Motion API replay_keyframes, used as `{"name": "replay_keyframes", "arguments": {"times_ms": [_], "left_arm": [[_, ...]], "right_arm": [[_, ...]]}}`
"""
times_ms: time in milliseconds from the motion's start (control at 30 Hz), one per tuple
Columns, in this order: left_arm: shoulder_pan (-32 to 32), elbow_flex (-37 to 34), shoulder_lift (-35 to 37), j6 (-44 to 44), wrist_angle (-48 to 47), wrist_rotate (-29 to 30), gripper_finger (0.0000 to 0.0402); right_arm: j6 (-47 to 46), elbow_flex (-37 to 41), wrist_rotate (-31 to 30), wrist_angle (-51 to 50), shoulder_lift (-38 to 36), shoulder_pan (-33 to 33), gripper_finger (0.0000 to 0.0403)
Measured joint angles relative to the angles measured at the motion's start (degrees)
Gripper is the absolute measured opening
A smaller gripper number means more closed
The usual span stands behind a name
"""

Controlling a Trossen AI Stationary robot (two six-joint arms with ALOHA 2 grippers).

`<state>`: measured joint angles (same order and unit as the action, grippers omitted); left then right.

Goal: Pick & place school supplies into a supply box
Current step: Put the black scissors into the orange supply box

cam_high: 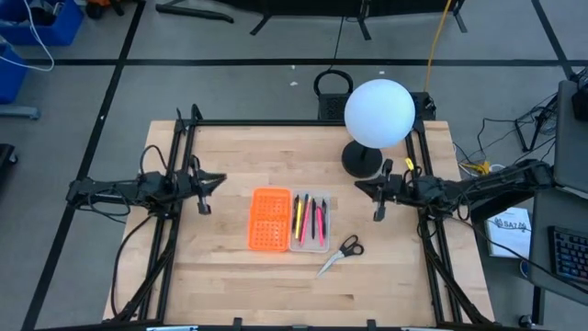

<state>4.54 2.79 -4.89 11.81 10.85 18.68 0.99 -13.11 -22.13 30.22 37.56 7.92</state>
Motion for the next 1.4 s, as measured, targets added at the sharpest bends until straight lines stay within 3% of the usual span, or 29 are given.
{"name": "replay_keyframes", "arguments": {"times_ms": [167, 333, 467, 633, 700, 933, 1033, 1233, 1400], "left_arm": [[-0.04, 0.00, -0.33, -12.06, -0.16, 15.49, 0.0042], [0.01, 0.00, -7.40, -20.91, 3.07, 14.51, 0.0042], [0.30, 2.77, -20.90, -27.12, 6.82, 13.96, 0.0042], [1.96, 15.10, -41.33, -28.98, 4.79, 12.97, 0.0042], [2.59, 20.50, -48.76, -27.42, 3.80, 13.40, 0.0042], [4.08, 36.10, -65.16, -25.46, 3.14, 11.60, 0.0042], [5.14, 42.94, -70.78, -26.42, -1.19, 10.35, 0.0040], [7.26, 60.17, -86.13, -31.23, -16.55, 6.30, 0.0006], [8.50, 76.79, -99.80, -32.77, -22.42, 0.39, 0.0012]], "right_arm": [[0.30, 3.73, 1.37, 0.11, -0.68, -0.11, 0.0000], [3.75, 6.80, 6.77, 2.87, -0.79, -0.09, 0.0000], [5.32, 7.68, 9.75, 3.31, -2.04, -0.09, 0.0000], [6.10, 7.75, 21.85, 2.51, -5.89, -0.07, 0.0000], [5.83, 7.77, 23.68, 1.65, -8.98, -0.09, 0.0000], [2.81, 7.29, 21.87, -14.38, -23.28, -0.09, 0.0000], [1.31, 7.27, 20.73, -17.75, -28.16, -0.09, 0.0000], [0.77, 7.22, 20.79, -18.86, -31.63, -0.07, 0.0000], [1.19, 7.22, 20.76, -17.46, -31.71, -0.07, 0.0000]]}}
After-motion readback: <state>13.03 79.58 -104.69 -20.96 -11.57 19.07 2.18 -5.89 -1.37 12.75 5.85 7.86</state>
